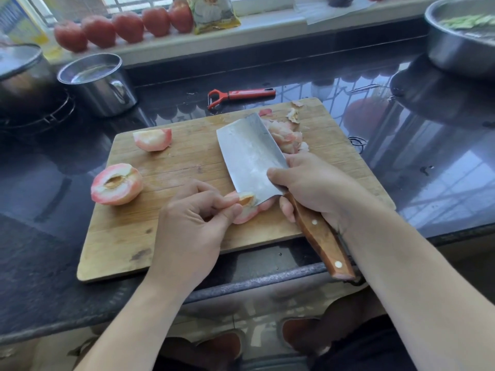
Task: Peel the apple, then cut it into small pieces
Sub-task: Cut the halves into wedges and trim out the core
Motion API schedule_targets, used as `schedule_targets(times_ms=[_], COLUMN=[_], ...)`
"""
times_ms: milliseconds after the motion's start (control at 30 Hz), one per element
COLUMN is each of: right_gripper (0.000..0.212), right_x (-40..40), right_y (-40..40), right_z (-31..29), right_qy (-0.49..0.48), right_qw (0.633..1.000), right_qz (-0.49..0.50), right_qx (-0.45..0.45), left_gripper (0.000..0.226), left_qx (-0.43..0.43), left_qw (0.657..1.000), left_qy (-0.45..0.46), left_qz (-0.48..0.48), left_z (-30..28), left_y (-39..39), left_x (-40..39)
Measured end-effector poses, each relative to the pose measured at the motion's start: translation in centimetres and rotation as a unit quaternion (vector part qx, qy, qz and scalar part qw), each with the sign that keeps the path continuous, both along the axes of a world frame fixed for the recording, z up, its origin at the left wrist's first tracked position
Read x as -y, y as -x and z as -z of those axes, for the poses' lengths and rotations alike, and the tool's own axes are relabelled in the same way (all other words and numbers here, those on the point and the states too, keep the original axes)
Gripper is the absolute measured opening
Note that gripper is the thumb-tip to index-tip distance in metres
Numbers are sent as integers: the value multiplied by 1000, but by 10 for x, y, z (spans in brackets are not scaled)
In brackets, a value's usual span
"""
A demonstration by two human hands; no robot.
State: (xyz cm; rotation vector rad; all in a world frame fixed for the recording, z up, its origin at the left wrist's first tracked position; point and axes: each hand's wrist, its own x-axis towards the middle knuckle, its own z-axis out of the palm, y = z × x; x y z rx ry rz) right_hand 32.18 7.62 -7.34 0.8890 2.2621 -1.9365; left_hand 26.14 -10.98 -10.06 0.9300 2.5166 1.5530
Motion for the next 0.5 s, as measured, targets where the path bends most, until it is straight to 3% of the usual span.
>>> schedule_targets(times_ms=[367,500], right_gripper=[17,16], right_x=[-13,-25], right_y=[-16,-31], right_z=[-15,-22], right_qy=[-47,-74], right_qw=[998,996], right_qz=[27,29], right_qx=[-11,-40], left_gripper=[11,20], left_qx=[-48,-31], left_qw=[998,998], left_qy=[29,46], left_qz=[-20,39], left_z=[5,-5], left_y=[0,-9], left_x=[1,8])
